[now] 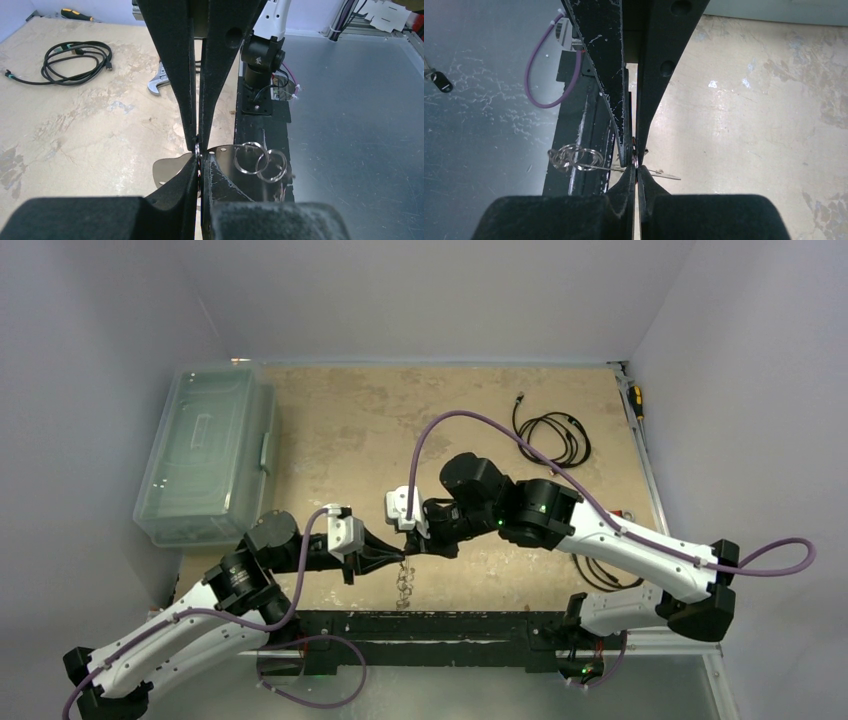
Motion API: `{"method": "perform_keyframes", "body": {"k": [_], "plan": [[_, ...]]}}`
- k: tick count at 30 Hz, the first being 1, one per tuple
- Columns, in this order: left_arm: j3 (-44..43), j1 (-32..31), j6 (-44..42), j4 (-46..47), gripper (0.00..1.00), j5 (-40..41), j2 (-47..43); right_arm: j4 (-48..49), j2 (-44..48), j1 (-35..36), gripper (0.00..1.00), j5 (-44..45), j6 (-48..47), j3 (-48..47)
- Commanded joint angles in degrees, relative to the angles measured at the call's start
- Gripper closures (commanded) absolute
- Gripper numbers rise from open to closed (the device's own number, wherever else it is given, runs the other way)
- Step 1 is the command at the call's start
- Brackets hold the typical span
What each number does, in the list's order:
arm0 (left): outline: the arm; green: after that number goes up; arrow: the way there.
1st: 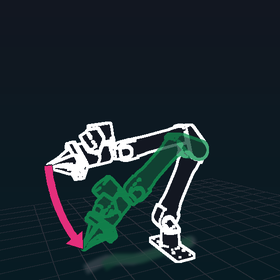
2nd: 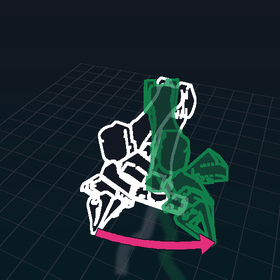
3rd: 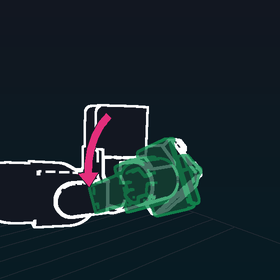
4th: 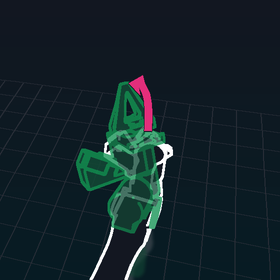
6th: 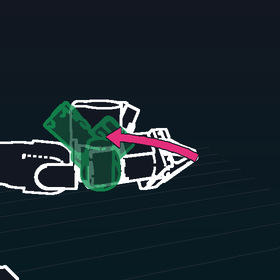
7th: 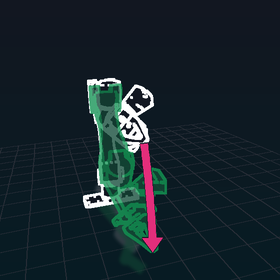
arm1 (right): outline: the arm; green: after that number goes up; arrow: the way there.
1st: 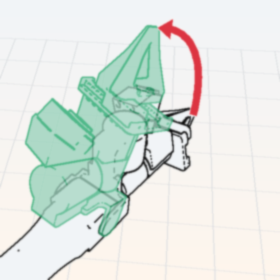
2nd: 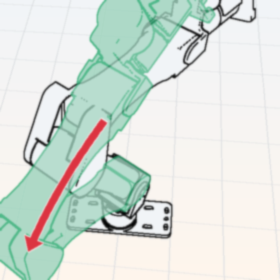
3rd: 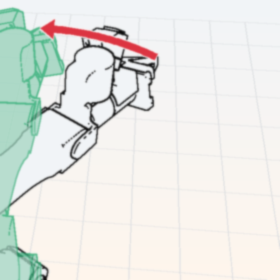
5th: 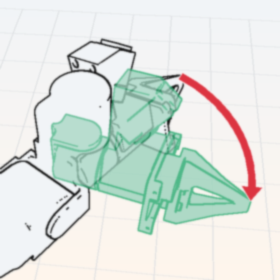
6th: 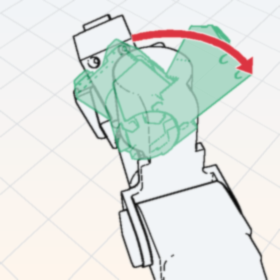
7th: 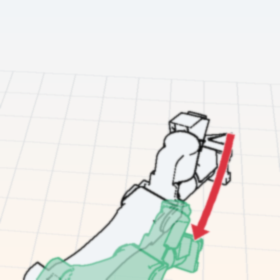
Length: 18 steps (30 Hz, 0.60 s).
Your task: Put the keys on the keyring
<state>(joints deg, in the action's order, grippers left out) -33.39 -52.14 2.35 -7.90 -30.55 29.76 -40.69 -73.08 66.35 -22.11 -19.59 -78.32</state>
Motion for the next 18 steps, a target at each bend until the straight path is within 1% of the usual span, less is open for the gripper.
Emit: {"method": "perform_keyframes", "body": {"k": [1,3,4,10,18], "plan": [[-1.5,0.1,0.0,2.8,0.97,1.8,-1.7,8.8,3.3,0.3,1.00,-1.4,-0.3,3.9],[-1.1,0.1,0.1,3.1,0.89,2.9,-3.2,12.6,5.3,0.3,1.00,-0.8,1.0,6.8],[-1.0,0.1,0.0,3.4,0.87,3.1,-3.9,14.4,6.3,0.3,1.00,-0.7,1.4,8.2],[-0.9,0.1,0.0,4.0,0.83,3.6,-4.7,26.1,12.3,0.3,1.00,-1.5,4.9,16.5],[-0.6,0.1,1.0,5.3,0.65,1.3,-5.2,36.2,16.9,0.3,1.00,-2.1,8.9,23.3]]}}
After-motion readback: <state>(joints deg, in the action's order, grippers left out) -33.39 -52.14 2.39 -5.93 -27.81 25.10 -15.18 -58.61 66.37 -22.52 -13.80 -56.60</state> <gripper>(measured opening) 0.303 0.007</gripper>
